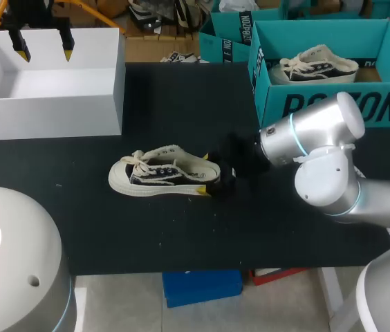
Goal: Take the shoe out of the shoebox, open the shoe tongue, remove and reinsert the insole, then place the shoe into the shoebox
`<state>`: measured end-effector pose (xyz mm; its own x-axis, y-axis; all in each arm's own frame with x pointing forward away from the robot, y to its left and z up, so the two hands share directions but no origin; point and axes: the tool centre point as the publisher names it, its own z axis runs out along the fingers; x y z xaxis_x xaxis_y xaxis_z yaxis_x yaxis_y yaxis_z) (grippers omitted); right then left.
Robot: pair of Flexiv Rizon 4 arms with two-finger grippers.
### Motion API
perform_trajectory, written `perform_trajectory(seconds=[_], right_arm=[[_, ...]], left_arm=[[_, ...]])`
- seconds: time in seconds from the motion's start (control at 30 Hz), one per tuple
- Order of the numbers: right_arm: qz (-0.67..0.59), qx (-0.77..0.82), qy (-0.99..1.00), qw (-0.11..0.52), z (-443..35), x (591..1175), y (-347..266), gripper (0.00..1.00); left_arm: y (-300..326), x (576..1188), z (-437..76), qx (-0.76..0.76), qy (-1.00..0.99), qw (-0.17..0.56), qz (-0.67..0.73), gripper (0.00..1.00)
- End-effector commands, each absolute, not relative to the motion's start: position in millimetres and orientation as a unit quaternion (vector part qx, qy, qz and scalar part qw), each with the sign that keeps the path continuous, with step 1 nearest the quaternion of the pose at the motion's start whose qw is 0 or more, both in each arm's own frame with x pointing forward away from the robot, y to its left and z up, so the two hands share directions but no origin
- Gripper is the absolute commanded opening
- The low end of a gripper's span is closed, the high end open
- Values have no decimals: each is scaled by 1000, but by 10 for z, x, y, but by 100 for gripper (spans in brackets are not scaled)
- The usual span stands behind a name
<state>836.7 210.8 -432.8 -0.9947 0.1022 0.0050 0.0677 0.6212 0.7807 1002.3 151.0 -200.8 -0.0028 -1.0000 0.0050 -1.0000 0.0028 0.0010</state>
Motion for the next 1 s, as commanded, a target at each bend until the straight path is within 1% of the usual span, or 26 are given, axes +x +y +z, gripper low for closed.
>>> perform_trajectory(seconds=[0.03,0.17,0.43,0.5,1.0], right_arm=[[431,49,901,21,-4326,8368,2127,0],[431,49,901,21,-4326,8368,2127,0],[431,49,901,21,-4326,8368,2127,0],[431,49,901,21,-4326,8368,2127,0],[431,49,901,21,-4326,8368,2127,0]], left_arm=[[1504,10015,-2003,707,-708,1,0,100],[1504,10015,-2003,707,-708,1,0,100],[1346,9772,-1922,714,-699,-10,-27,100],[1286,9696,-1899,719,-695,3,-36,100],[489,8745,-1917,709,-703,-16,-49,100]])
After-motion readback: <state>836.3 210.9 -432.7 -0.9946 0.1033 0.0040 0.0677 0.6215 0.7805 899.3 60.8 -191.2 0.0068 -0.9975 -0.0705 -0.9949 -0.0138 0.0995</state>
